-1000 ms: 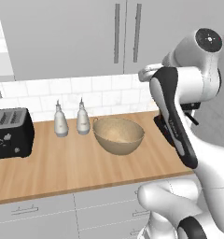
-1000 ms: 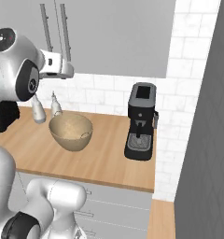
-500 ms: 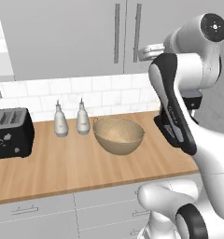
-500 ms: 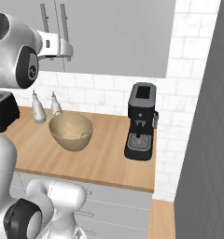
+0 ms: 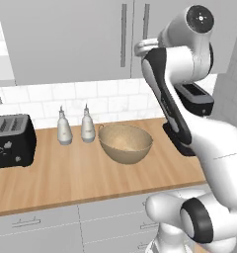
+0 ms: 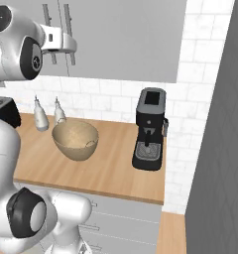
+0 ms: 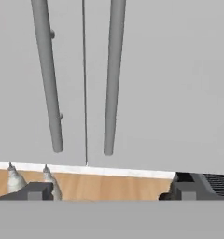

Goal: Open the cabinet, pick up the bread from the cabinet and place it in the basket. Then move the basket to the dining counter.

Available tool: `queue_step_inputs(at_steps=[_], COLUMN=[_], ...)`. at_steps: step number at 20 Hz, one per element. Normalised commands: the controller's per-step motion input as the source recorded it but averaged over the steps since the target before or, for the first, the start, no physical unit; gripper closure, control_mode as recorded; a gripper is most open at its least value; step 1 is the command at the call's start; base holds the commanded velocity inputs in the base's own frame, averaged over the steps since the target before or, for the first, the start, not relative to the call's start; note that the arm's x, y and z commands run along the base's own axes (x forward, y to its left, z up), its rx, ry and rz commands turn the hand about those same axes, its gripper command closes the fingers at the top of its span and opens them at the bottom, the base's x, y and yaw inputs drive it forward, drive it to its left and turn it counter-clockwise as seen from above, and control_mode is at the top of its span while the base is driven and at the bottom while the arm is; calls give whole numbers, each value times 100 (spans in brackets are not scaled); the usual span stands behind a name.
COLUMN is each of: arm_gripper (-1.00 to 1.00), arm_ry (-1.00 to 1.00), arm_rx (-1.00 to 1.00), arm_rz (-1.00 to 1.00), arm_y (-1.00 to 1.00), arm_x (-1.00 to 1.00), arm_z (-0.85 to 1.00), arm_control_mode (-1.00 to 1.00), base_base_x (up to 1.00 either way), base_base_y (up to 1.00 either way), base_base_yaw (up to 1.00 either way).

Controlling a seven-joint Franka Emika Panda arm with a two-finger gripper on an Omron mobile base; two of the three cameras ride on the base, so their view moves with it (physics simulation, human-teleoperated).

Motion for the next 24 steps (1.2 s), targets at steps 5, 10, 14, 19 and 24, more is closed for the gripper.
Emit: queue_step_inputs(at_steps=[5, 10, 14, 19, 24], arm_gripper=[-100, -100, -100, -100, -100], arm_ry=[0, 0, 0, 0, 0], arm_rx=[-1, 0, 0, 0, 0], arm_rz=[-1, 0, 0, 0, 0], arm_y=[11, 0, 0, 0, -3], arm_x=[58, 63, 54, 48, 40], arm_z=[-6, -12, -11, -8, 0], arm_control_mode=[-100, -100, -100, -100, -100], base_base_x=[0, 0, 0, 0, 0], base_base_y=[0, 0, 0, 0, 0], base_base_yaw=[0, 0, 0, 0, 0])
